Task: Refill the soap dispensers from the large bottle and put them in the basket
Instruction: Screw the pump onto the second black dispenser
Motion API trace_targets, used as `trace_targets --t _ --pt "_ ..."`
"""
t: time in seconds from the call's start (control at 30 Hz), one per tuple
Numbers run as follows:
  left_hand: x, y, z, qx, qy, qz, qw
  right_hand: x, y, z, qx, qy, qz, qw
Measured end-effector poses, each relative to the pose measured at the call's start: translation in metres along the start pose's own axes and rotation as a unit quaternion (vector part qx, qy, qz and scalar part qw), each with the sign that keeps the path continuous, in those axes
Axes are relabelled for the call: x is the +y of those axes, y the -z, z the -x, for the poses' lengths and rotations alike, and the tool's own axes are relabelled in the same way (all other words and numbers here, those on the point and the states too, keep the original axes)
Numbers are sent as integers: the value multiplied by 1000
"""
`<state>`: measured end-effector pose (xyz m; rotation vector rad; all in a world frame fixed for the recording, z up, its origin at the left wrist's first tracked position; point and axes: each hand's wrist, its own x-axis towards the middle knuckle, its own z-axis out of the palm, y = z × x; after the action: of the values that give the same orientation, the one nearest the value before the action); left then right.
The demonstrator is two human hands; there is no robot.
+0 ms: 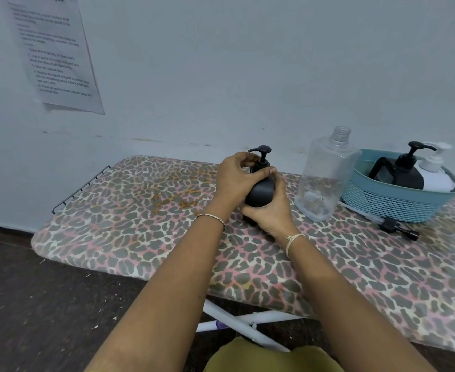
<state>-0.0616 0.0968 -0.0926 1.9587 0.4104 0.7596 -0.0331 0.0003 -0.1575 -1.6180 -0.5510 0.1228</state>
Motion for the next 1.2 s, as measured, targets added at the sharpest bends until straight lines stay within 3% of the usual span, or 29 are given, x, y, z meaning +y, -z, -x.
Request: trace_targets --t 0.6,0.97,1.2 --pt "1 5 -14 -60 -25 -21 998 -1 10 -4 -52 -43 -59 996" --pt "12 10 5 -49 -29 -17 998 -13 21 16 -62 -34 -5 997" --pt "40 19 29 -32 -23 48 998 -37 41 47 -35 43 20 998"
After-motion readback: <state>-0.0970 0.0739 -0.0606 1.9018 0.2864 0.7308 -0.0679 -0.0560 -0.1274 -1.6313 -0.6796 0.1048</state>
